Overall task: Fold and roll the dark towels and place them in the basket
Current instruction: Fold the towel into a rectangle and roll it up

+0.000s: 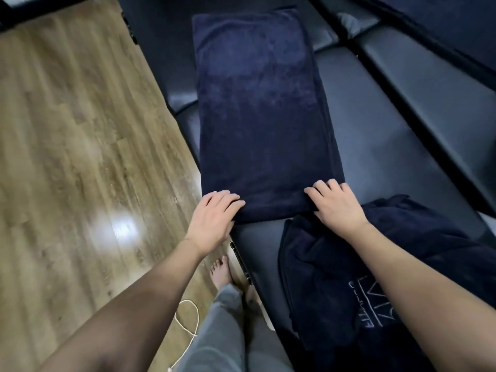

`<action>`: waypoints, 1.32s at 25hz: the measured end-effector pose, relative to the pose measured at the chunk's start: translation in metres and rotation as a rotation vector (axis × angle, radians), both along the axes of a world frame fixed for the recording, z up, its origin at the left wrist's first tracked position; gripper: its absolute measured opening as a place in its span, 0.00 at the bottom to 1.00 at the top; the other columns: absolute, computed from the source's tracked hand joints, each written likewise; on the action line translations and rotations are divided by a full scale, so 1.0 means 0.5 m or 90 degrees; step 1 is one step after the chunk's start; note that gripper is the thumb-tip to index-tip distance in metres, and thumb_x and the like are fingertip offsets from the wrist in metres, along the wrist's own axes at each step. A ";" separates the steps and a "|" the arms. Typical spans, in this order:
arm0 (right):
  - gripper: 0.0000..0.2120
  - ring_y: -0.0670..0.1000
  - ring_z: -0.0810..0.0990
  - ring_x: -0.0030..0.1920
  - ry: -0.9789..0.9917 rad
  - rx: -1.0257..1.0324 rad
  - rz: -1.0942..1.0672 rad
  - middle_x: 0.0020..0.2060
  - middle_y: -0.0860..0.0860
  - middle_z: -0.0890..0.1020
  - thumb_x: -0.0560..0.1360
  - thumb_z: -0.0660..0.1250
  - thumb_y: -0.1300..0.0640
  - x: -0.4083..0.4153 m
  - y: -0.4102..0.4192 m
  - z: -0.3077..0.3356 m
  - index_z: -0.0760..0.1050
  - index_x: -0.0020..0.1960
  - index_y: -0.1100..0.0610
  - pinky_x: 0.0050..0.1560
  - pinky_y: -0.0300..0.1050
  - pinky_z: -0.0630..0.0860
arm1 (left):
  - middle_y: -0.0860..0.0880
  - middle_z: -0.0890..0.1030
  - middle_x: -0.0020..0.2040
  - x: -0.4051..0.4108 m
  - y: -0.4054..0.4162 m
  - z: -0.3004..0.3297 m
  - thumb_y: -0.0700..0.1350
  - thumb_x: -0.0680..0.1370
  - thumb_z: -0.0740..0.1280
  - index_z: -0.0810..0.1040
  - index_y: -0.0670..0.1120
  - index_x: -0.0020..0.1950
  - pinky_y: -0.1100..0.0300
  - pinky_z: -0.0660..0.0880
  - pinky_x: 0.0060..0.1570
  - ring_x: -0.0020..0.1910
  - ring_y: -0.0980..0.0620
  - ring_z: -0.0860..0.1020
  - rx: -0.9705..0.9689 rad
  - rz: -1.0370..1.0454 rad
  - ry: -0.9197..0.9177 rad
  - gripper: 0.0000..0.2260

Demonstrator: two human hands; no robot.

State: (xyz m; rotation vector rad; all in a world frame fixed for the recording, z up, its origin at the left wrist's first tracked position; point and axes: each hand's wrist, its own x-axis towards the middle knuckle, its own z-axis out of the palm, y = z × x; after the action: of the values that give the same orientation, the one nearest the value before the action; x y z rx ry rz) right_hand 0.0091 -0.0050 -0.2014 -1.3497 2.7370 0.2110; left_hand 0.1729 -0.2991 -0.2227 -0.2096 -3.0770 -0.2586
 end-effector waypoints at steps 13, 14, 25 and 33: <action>0.29 0.59 0.66 0.69 -0.193 -0.106 -0.201 0.72 0.52 0.66 0.77 0.64 0.34 0.015 0.036 0.020 0.70 0.73 0.45 0.66 0.61 0.68 | 0.55 0.55 0.82 0.057 0.012 0.000 0.62 0.82 0.59 0.61 0.60 0.80 0.45 0.50 0.80 0.81 0.52 0.52 0.422 0.422 -0.122 0.26; 0.29 0.59 0.63 0.70 -0.236 -0.147 -0.290 0.74 0.51 0.62 0.78 0.62 0.35 0.017 0.034 0.023 0.66 0.76 0.44 0.69 0.61 0.66 | 0.55 0.58 0.80 0.058 0.017 0.002 0.60 0.81 0.62 0.59 0.62 0.79 0.44 0.59 0.78 0.79 0.52 0.60 0.538 0.491 -0.120 0.27; 0.38 0.50 0.80 0.50 -0.567 -0.374 -0.674 0.54 0.50 0.79 0.76 0.72 0.62 -0.012 0.032 0.071 0.56 0.78 0.43 0.51 0.43 0.74 | 0.50 0.80 0.61 0.038 0.014 0.086 0.42 0.85 0.62 0.77 0.56 0.68 0.56 0.80 0.31 0.35 0.52 0.79 0.930 0.615 -0.165 0.15; 0.22 0.54 0.82 0.32 -0.851 -0.609 -0.795 0.47 0.54 0.85 0.80 0.68 0.61 -0.032 0.054 0.099 0.68 0.71 0.49 0.34 0.45 0.74 | 0.46 0.85 0.42 0.032 -0.037 0.130 0.45 0.84 0.62 0.82 0.48 0.57 0.47 0.82 0.51 0.29 0.47 0.82 1.190 0.676 -0.317 0.09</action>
State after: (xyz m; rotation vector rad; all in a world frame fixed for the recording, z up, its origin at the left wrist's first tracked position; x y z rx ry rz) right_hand -0.0069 0.0218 -0.1518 0.4681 1.7685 -1.4989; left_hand 0.1887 -0.3176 -0.1578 1.4495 -1.4086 -2.6677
